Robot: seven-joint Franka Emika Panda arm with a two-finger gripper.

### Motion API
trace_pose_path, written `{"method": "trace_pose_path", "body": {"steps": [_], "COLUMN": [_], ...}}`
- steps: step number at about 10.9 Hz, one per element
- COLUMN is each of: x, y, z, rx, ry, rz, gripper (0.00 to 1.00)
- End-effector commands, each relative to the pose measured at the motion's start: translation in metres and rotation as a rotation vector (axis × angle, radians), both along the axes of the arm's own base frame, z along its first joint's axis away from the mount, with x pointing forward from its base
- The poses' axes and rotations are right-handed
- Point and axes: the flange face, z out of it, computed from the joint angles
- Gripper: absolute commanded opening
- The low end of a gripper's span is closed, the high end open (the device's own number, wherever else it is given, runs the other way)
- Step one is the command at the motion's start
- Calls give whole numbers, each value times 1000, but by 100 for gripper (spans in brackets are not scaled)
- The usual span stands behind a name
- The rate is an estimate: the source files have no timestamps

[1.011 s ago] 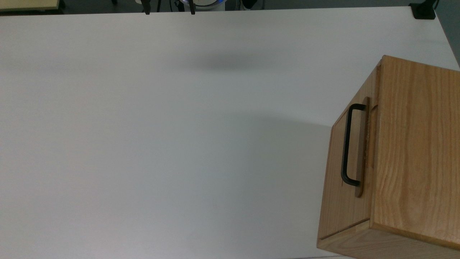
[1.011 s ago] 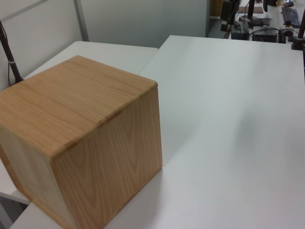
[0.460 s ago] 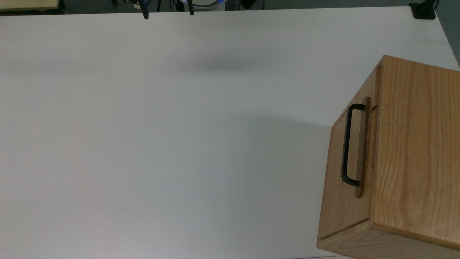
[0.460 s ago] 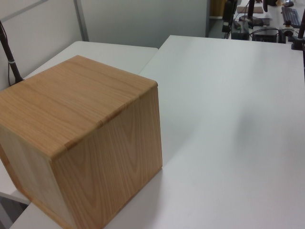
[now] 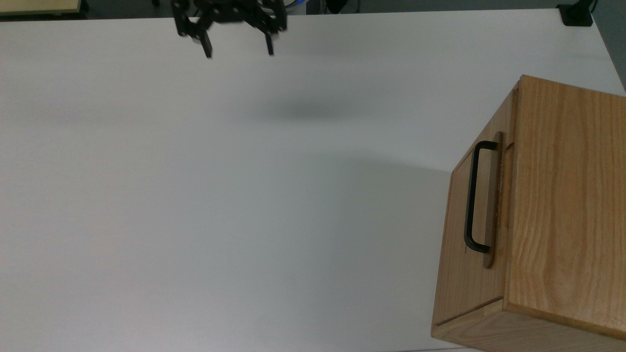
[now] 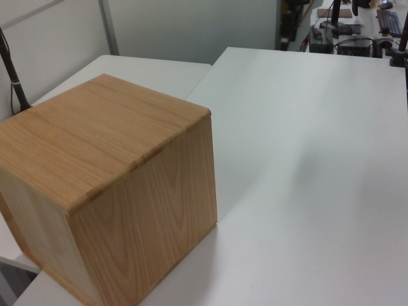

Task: Open the drawer by sliding it
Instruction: 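Move the open gripper toward the black drawer handle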

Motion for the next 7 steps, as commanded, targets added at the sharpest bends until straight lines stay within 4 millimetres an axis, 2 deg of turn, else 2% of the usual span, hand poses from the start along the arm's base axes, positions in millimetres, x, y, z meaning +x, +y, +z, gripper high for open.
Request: {"method": "trace_pose_path", "body": {"steps": [1, 2, 4, 7], "x": [39, 49, 67, 80], "y": [86, 106, 142, 178], "z": [-24, -32, -42, -49], "rx": [31, 54, 219, 394], "ry": [-83, -108, -193, -281], "rz": [-41, -78, -185, -250], "gripper": [100, 100, 100, 100]}}
